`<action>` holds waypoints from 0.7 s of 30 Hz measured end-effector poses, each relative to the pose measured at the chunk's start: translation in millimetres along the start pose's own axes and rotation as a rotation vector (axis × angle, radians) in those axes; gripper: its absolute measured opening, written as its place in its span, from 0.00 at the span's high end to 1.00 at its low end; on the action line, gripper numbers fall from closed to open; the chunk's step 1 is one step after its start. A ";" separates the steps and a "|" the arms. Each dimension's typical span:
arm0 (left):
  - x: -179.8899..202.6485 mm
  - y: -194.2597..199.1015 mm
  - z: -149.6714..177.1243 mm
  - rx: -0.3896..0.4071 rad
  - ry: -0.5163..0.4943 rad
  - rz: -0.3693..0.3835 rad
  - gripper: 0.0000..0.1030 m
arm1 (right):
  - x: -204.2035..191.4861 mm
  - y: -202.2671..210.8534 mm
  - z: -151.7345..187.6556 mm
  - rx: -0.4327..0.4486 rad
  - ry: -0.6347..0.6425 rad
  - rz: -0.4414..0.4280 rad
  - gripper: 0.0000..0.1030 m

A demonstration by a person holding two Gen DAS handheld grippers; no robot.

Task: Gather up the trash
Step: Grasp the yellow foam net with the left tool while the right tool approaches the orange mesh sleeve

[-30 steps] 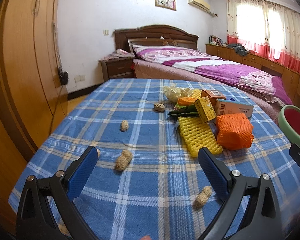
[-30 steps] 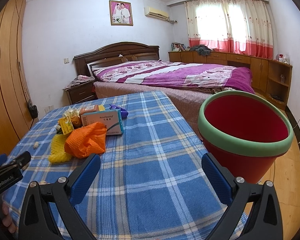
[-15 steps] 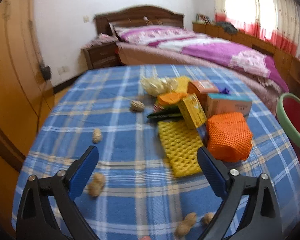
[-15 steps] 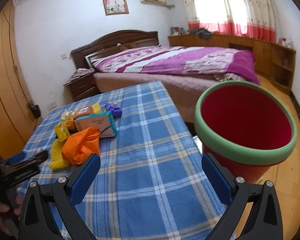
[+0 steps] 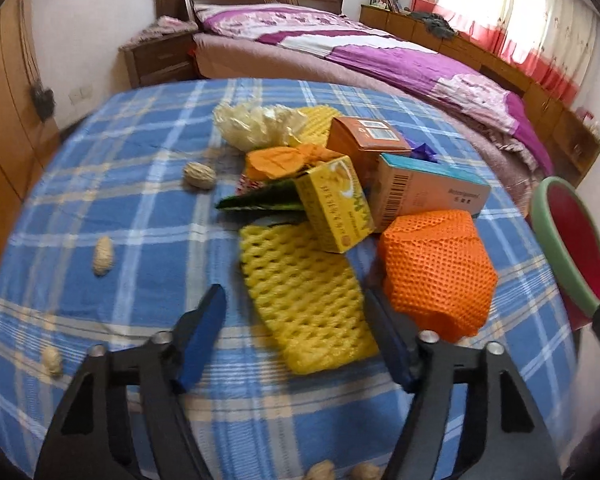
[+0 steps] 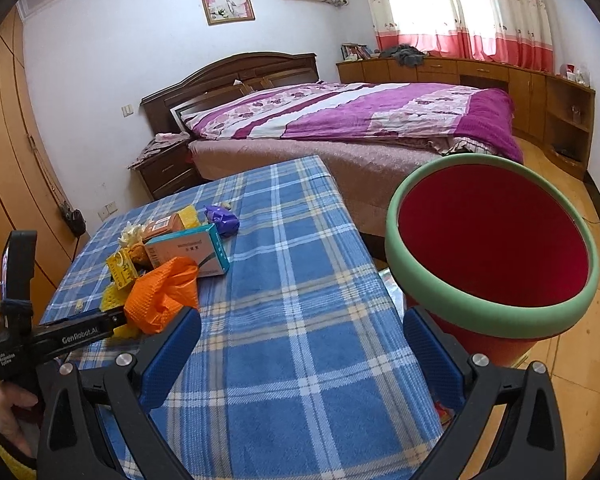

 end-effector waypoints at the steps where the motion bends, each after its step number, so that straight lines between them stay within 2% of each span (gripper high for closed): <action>1: -0.4 1.5 0.2 0.006 0.007 0.006 0.41 | -1.2 -0.6 -0.2 -0.004 0.004 0.003 0.00; 2: 0.4 2.7 0.5 0.008 0.007 0.020 0.51 | -1.8 -1.1 -0.6 -0.005 0.007 0.004 0.00; 4: 1.6 5.0 0.2 0.019 0.006 0.032 0.57 | -4.8 -1.8 -1.6 -0.009 0.013 0.005 0.00; 6: 1.2 9.9 0.1 0.052 0.001 0.031 0.70 | -7.6 -3.6 -3.3 -0.015 0.014 0.000 0.00; 7: 0.2 11.4 0.1 0.057 -0.002 0.035 0.88 | -10.9 -5.1 -4.6 -0.021 0.016 -0.008 0.00; 11: -10.7 18.9 2.4 0.067 0.021 0.073 0.95 | -24.2 -11.0 -8.5 -0.035 0.039 -0.031 0.00; 15: -22.2 29.5 3.4 0.089 0.047 0.091 0.96 | -38.1 -19.9 -11.0 -0.049 0.052 -0.057 0.00; 21: -44.9 46.9 -0.5 0.150 0.079 0.046 0.96 | -57.8 -33.1 -10.8 -0.082 0.071 -0.092 0.00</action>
Point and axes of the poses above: each gripper's, at about its wrist camera, not at the fingertips, and y roughly against the way its jaws point, x to its right, z to its underside, the point moved 3 cm from there along -y, roughly the way its jaws point, and after that the axes turned 12 degrees about -z, right-handed, at the moved point
